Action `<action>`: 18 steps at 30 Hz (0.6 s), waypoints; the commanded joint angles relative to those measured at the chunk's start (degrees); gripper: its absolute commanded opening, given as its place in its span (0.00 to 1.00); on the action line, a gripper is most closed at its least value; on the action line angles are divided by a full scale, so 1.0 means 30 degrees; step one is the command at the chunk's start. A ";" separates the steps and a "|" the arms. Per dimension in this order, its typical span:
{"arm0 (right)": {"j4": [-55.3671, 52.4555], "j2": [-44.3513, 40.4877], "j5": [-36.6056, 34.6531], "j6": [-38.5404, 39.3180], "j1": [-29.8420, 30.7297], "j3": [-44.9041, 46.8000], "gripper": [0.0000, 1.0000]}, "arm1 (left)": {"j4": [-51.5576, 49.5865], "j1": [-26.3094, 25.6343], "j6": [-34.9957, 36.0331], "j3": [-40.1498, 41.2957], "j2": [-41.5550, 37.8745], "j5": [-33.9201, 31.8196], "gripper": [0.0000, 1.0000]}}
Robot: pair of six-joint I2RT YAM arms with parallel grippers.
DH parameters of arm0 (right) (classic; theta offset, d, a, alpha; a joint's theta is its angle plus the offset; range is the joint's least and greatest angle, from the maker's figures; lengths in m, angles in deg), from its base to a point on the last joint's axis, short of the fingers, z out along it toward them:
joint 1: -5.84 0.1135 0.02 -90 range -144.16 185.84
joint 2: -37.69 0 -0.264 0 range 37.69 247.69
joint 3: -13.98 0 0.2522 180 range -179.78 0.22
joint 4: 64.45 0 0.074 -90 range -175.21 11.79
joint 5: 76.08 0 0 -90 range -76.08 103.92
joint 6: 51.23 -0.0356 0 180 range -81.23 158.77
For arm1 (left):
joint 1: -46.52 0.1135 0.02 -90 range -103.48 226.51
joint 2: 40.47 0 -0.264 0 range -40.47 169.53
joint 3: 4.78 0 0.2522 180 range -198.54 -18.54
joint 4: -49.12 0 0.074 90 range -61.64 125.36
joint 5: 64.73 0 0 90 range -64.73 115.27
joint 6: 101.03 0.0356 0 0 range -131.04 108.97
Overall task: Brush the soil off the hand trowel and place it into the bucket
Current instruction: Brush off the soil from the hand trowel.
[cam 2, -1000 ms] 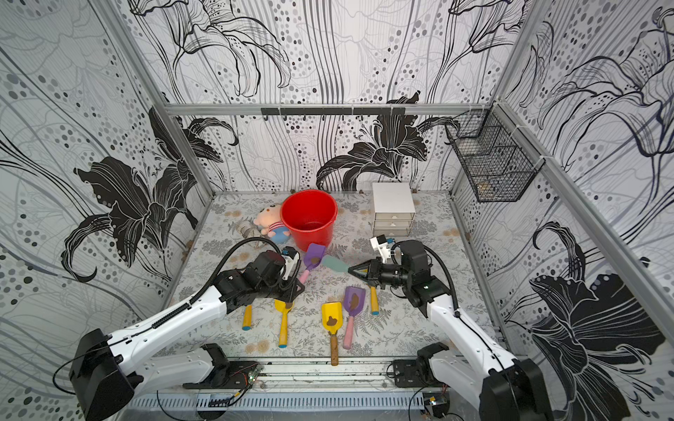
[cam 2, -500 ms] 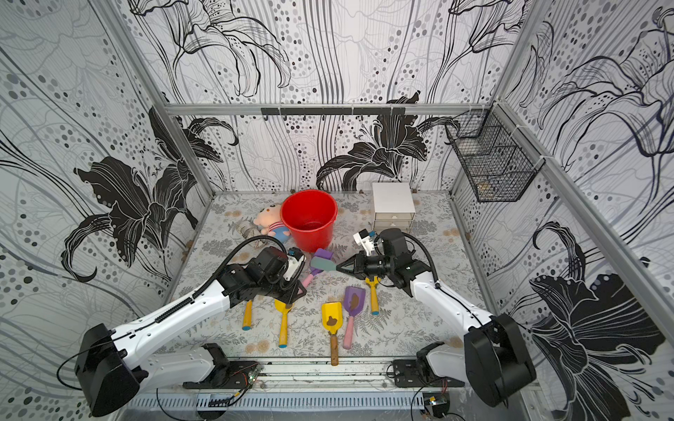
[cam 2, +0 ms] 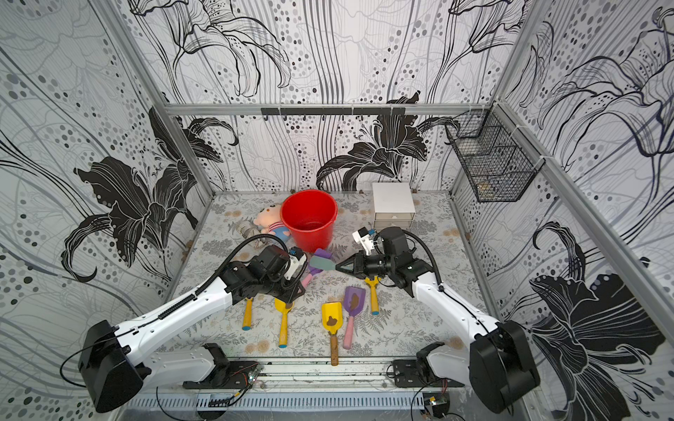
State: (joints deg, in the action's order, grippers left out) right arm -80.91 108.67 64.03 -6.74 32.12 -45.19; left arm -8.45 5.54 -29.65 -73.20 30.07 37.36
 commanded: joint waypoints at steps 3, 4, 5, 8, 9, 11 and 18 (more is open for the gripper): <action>-0.2330 0.1112 -0.0430 0.2135 0.0024 -0.1195 0.00 | 0.0570 0.0093 0.0298 -0.0547 -0.0297 0.0194 0.00; -0.3336 0.1238 -0.0734 0.2869 0.0006 -0.1648 0.00 | 0.0571 0.0082 0.0277 -0.0514 -0.0311 0.0187 0.00; -0.4259 0.1270 -0.1116 0.3527 -0.0016 -0.2101 0.00 | 0.0571 0.0094 0.0265 -0.0525 -0.0355 0.0188 0.00; -0.5521 0.1043 -0.1373 0.4132 -0.1248 -0.2691 0.00 | 0.0529 0.0116 0.0339 -0.0475 -0.0301 0.0044 0.00; -0.5392 0.0876 -0.1200 0.3948 -0.1755 -0.2615 0.00 | 0.0441 0.0102 0.0394 -0.0515 -0.0226 0.0017 0.00; -0.5289 0.0581 -0.1111 0.3813 -0.2139 -0.2533 0.00 | 0.0306 0.0113 0.0507 -0.0551 -0.0168 -0.0062 0.00; -0.1808 0.0246 -0.0686 0.1638 0.0021 -0.1108 0.00 | 0.0131 0.0093 0.0856 -0.0722 -0.0005 -0.0297 0.00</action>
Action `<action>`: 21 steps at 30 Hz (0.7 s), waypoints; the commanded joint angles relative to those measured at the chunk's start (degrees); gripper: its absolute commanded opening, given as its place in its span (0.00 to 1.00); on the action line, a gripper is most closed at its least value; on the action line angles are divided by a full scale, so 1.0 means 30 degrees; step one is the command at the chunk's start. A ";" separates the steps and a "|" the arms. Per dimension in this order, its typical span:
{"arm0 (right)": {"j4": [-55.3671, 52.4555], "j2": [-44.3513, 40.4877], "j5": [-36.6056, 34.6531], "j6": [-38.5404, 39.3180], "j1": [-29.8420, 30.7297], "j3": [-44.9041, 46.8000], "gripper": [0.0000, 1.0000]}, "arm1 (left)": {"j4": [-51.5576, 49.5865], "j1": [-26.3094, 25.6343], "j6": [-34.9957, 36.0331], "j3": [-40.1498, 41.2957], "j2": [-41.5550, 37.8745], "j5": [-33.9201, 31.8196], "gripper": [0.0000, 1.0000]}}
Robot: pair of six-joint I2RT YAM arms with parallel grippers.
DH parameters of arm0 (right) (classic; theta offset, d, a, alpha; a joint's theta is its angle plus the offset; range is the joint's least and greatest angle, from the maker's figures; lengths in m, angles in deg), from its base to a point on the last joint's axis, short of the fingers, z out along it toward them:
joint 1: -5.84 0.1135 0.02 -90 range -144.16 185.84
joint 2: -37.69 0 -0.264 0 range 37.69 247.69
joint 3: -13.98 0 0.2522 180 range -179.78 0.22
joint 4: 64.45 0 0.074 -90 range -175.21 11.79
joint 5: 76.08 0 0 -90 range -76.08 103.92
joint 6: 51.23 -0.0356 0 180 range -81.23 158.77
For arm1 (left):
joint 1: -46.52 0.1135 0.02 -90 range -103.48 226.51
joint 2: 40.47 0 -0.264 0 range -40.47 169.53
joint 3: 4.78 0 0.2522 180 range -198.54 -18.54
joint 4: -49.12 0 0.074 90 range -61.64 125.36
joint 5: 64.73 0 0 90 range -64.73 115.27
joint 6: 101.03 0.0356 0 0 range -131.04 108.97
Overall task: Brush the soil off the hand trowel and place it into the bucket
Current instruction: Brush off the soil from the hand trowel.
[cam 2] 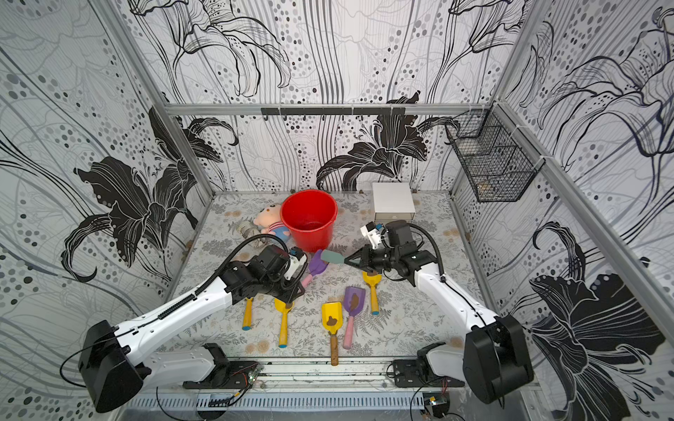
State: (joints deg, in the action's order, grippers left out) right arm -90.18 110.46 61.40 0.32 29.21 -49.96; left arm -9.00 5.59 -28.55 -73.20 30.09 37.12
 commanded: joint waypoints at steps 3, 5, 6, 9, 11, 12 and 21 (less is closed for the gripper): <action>0.2399 -0.0047 0.0148 -0.1291 0.1202 0.1007 0.00 | 0.0341 0.0095 0.0491 -0.0646 0.0022 -0.0195 0.00; 0.1513 0.0441 -0.0208 -0.0474 0.1202 0.0786 0.00 | 0.0398 0.0095 0.0482 -0.0592 -0.0078 -0.0140 0.00; 0.0637 0.0723 -0.0526 0.0101 0.1202 0.0513 0.00 | 0.0430 0.0101 0.0483 -0.0511 -0.0116 -0.0115 0.00; -0.1435 0.1128 -0.1081 0.1445 0.0398 -0.0418 0.00 | 0.0402 0.0093 0.0426 -0.0359 -0.0297 -0.0158 0.00; -0.1375 0.0707 -0.0628 0.1236 -0.0874 -0.0337 0.00 | 0.0343 0.0080 0.0359 -0.0174 -0.0351 -0.0299 0.00; -0.1370 0.0336 -0.0440 0.1137 -0.1485 -0.0283 0.00 | 0.0266 0.0078 0.0330 -0.0123 -0.0371 -0.0425 0.00; 0.3265 -0.0285 -0.0557 -0.1744 0.1065 0.1726 0.00 | -0.0008 0.0086 0.0637 -0.0049 -0.0137 -0.0902 0.00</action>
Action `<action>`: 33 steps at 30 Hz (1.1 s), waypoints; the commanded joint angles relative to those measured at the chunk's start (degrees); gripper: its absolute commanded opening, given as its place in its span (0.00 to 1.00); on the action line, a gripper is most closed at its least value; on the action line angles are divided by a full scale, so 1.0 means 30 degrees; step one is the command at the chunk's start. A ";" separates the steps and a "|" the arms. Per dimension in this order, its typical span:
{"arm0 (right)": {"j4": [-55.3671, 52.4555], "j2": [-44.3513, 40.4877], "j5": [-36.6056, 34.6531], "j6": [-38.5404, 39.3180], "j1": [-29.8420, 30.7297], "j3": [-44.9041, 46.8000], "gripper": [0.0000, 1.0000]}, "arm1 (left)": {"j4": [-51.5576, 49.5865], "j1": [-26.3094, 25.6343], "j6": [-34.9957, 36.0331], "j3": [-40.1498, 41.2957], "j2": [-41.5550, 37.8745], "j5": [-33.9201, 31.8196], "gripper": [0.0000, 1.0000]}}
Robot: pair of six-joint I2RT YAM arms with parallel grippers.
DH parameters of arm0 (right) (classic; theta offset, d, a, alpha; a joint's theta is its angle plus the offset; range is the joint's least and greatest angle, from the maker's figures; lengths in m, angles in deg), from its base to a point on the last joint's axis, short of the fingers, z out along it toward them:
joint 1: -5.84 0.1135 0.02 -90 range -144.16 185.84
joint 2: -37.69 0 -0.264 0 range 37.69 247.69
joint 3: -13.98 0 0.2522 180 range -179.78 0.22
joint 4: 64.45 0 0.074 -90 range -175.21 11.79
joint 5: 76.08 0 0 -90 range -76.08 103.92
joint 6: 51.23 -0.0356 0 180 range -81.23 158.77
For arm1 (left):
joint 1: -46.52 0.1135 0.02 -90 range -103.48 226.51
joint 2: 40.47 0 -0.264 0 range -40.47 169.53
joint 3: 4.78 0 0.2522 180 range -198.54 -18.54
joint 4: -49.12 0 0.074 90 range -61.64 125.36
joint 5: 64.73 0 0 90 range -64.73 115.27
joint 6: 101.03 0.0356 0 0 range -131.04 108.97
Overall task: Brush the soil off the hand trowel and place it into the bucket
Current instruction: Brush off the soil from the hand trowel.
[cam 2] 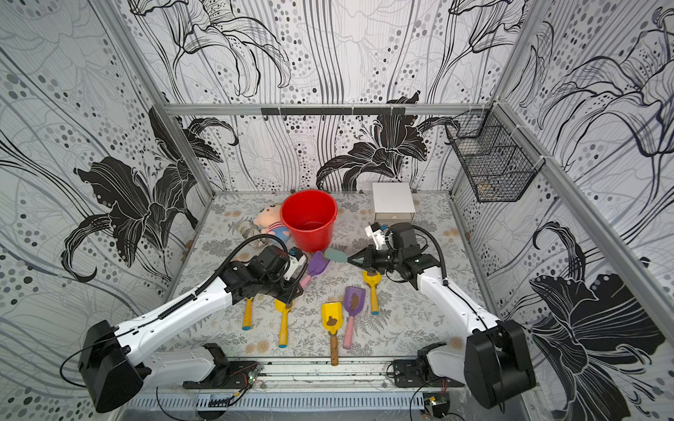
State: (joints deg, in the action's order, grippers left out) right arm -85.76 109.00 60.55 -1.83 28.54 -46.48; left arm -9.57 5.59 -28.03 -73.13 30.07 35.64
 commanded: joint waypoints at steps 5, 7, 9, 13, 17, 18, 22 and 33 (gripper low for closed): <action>0.1967 0.1857 -0.0609 -0.0339 0.1549 0.0304 0.00 | 0.0276 0.0083 0.0564 -0.0042 -0.0070 -0.0070 0.00; 0.0590 0.2128 -0.0895 0.0591 0.1045 -0.0316 0.00 | 0.0196 0.0083 0.0510 0.0055 -0.0122 -0.0211 0.00; 0.0323 0.1869 -0.0560 0.0517 -0.0161 -0.0303 0.00 | 0.0099 0.0078 0.0469 0.0147 -0.0191 -0.0364 0.00; -0.0044 0.0380 -0.0078 0.0325 -0.2041 0.0117 0.00 | -0.0196 0.0078 0.0393 0.0208 -0.0180 -0.0698 0.00; 0.2400 -0.0630 0.0452 -0.1793 -0.1453 0.1320 0.00 | -0.0347 0.0104 0.0520 0.0180 -0.0009 -0.0937 0.00; 0.2438 -0.0751 0.0210 -0.1766 -0.1055 0.1375 0.00 | -0.0354 0.0094 0.0537 0.0150 0.0036 -0.0959 0.00; 0.3843 -0.0253 -0.0341 -0.2324 0.0964 0.1616 0.00 | -0.0376 0.0078 0.0640 0.0006 0.0240 -0.0909 0.00; 0.2729 0.2901 0.0007 -0.0646 -0.0012 0.0128 0.00 | -0.0084 0.0080 0.0478 0.0500 -0.0417 -0.0322 0.00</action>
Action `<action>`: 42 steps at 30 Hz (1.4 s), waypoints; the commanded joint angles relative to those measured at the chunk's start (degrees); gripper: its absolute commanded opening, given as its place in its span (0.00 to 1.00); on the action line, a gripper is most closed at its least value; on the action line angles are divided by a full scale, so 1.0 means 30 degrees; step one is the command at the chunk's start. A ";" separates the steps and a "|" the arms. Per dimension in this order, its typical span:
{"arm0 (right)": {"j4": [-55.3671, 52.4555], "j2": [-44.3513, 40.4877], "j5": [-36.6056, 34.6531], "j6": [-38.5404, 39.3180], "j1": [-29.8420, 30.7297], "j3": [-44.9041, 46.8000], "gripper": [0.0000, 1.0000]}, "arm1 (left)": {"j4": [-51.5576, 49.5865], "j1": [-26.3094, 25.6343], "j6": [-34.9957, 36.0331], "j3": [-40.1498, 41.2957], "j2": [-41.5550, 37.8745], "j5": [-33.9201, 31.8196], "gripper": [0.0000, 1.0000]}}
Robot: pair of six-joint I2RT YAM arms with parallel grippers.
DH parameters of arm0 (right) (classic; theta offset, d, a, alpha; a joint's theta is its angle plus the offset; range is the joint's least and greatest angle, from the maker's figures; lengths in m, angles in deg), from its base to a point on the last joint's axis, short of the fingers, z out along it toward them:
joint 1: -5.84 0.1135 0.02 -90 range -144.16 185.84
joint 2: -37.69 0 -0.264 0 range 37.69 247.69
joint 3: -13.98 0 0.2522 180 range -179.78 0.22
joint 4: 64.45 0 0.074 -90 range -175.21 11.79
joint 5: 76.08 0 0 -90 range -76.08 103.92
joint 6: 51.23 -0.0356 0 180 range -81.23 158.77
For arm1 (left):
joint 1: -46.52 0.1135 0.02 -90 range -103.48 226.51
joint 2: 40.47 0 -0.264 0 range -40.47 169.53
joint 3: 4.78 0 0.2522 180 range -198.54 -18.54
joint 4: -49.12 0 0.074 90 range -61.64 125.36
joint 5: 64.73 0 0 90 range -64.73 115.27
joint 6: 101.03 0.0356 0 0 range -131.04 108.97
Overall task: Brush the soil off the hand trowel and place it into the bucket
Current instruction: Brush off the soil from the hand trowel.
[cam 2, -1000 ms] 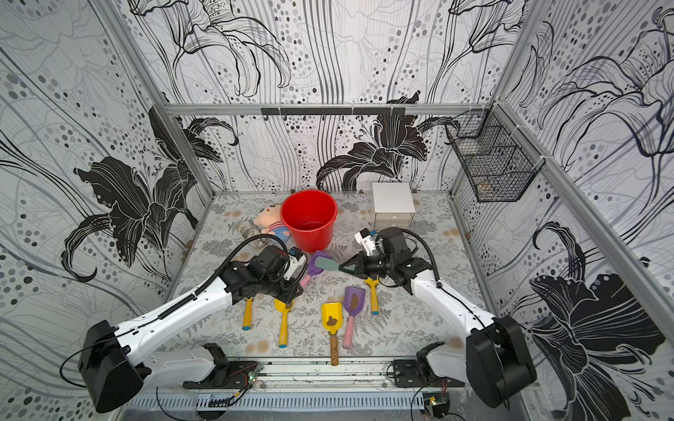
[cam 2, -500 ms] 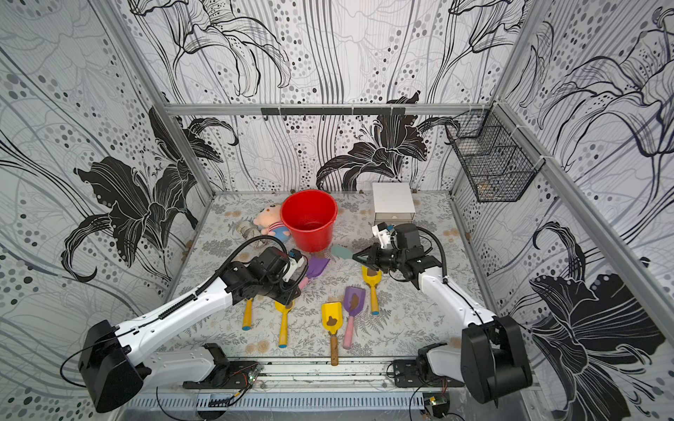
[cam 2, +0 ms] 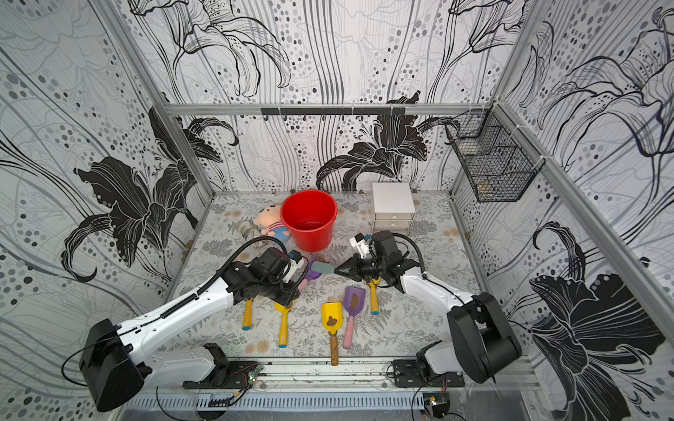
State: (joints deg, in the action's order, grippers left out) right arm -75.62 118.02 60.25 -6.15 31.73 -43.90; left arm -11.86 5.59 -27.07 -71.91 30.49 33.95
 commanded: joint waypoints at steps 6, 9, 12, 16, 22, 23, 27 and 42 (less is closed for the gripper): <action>0.0461 -0.1774 0.0713 -0.0521 -0.2259 0.0205 0.00 | 0.0612 0.0127 0.0135 0.0012 -0.0354 0.0217 0.00; 0.1384 -0.1768 0.0457 -0.1013 -0.1074 0.0555 0.00 | 0.0572 0.0131 0.0131 -0.0110 -0.0216 0.0153 0.00; 0.2548 -0.1092 0.0172 -0.1512 0.0153 0.0639 0.00 | 0.0561 0.0123 0.0055 -0.0171 -0.0168 0.0116 0.00; 0.2882 0.0153 0.0151 -0.1345 0.0423 0.0604 0.00 | 0.0845 0.0108 -0.0170 -0.0027 -0.0455 0.0377 0.00; 0.1411 -0.0019 0.0388 -0.0362 -0.1114 0.0298 0.00 | 0.1063 0.0245 -0.0482 0.0253 -0.1017 0.0634 0.00; 0.1147 -0.0458 0.0523 -0.0265 -0.1689 0.0326 0.00 | 0.1035 0.0340 -0.0513 0.0296 -0.1117 0.0622 0.00; -0.0609 -0.2413 0.0247 0.0798 -0.2711 0.0027 0.00 | 0.0674 0.0754 -0.0668 0.0138 -0.1227 0.0821 0.00; -0.6872 -0.8255 -0.8792 1.1874 0.1654 -0.0709 0.00 | -0.3227 0.2715 -0.2469 -0.2669 -0.1960 0.2848 0.00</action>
State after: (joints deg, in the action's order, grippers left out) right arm -92.78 93.78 40.57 21.54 35.79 -46.50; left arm -18.83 12.98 -32.77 -76.45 26.18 39.90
